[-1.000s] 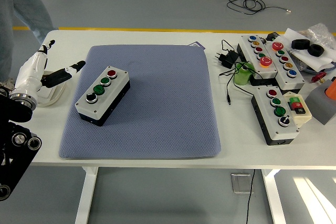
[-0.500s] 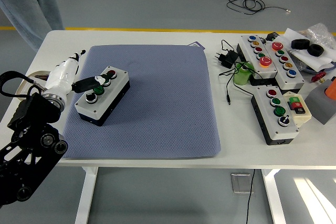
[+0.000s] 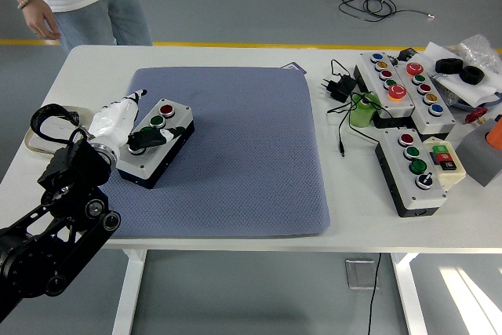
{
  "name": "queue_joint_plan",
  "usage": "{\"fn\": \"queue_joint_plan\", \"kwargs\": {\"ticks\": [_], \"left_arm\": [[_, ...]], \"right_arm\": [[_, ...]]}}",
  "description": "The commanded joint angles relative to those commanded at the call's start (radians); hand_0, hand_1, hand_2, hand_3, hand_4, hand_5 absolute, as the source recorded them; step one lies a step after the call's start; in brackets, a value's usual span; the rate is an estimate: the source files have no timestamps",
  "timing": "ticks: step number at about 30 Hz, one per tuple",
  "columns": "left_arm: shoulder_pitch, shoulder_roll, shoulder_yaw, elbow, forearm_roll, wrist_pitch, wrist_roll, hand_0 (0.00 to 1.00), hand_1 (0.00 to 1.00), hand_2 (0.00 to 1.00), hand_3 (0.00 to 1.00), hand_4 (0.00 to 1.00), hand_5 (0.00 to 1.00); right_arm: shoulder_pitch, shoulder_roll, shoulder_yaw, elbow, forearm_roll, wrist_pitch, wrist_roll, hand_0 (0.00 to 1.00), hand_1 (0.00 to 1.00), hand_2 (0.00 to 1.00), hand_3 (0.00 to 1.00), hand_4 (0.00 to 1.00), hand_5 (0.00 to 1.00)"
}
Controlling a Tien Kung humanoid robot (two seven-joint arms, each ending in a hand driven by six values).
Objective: Pick up the button,place it on the desk,press the button,press the button
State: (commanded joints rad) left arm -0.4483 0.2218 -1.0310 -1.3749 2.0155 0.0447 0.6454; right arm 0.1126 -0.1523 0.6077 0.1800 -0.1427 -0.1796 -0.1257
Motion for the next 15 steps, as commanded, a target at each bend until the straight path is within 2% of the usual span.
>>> {"fn": "queue_joint_plan", "kwargs": {"ticks": [14,15], "left_arm": [[-0.036,-0.02,0.024,0.086,0.021,-0.011,0.0,0.952,0.998,0.998,0.998,0.998,0.672],[-0.038,-0.021,0.026,0.092,0.023,-0.011,0.0,0.943,0.998,0.998,0.998,0.998,0.644]], "right_arm": [[0.002,-0.002,-0.001,0.0,-0.002,-0.006,0.005,0.787,0.797,0.817,0.751,0.412,0.479],[0.002,-0.002,-0.001,0.0,-0.002,-0.006,0.005,0.787,0.797,0.817,0.751,0.412,0.479]]}}
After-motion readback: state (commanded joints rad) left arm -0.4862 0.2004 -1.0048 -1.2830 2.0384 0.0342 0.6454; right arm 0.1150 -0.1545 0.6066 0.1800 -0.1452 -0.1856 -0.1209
